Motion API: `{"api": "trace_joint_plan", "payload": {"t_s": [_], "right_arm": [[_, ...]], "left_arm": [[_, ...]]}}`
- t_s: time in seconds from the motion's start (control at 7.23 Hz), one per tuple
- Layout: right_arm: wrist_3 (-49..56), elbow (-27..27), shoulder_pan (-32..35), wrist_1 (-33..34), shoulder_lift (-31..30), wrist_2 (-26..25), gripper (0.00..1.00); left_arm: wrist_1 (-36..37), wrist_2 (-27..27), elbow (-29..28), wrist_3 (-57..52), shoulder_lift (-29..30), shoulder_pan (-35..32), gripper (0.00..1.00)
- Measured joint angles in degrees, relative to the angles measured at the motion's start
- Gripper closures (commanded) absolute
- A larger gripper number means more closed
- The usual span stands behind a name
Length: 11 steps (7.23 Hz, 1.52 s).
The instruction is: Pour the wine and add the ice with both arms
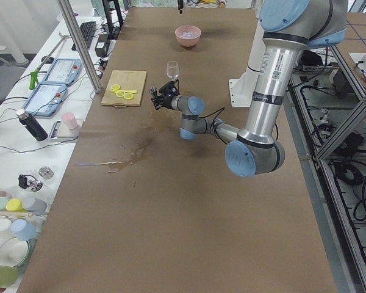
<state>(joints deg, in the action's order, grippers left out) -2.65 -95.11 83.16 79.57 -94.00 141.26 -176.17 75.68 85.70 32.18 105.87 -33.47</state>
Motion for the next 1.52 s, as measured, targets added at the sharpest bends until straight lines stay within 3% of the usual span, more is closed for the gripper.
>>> {"api": "trace_joint_plan", "payload": {"t_s": [0.28,0.55,0.83,1.52], "right_arm": [[-0.2,-0.8,0.0,-0.2,0.0,0.1,0.00],[-0.3,-1.5,0.1,-0.2,-0.4,0.2,0.00],[-0.3,-1.7,0.1,-0.1,-0.7,0.3,0.00],[-0.3,-1.6,0.1,-0.1,-0.9,0.4,0.00]], "left_arm": [[0.2,-1.8,0.9,-5.1,1.1,3.1,1.00],[0.9,-12.7,1.1,-16.6,4.6,10.5,1.00],[5.8,-19.1,2.0,-20.8,8.9,14.1,1.00],[14.3,-21.0,2.8,-29.1,14.7,14.8,1.00]]}}
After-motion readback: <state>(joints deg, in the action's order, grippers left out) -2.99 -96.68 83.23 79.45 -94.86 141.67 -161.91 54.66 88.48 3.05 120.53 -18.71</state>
